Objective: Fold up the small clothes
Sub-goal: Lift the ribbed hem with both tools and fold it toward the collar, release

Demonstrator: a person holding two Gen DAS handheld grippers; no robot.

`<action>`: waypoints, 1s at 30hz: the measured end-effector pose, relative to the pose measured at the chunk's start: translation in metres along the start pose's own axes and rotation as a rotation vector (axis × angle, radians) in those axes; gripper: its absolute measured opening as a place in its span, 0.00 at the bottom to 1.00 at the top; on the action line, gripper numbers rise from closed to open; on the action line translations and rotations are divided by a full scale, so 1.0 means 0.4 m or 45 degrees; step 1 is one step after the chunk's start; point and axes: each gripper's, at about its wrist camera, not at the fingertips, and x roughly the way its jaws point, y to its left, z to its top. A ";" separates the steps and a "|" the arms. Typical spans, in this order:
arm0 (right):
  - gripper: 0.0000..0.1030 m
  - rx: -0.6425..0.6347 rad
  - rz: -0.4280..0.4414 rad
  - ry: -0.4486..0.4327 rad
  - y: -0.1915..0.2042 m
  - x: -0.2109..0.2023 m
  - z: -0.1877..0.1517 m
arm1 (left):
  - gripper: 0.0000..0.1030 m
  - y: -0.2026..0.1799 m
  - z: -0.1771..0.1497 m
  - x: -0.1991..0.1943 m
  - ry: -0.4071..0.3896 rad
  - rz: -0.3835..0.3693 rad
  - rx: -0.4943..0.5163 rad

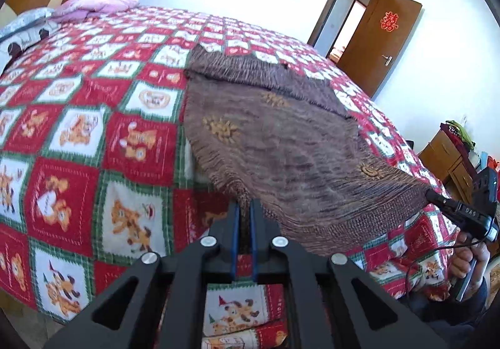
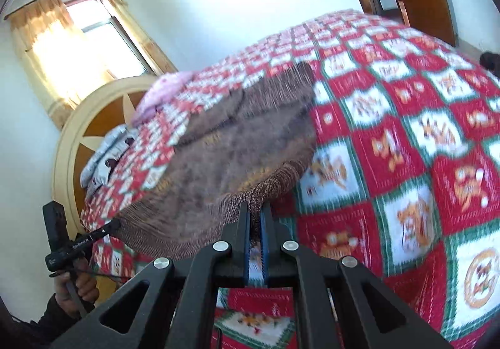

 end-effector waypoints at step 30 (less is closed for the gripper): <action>0.04 -0.084 -0.033 -0.192 0.054 0.139 0.374 | 0.06 0.052 0.358 0.079 -0.197 -0.053 -0.114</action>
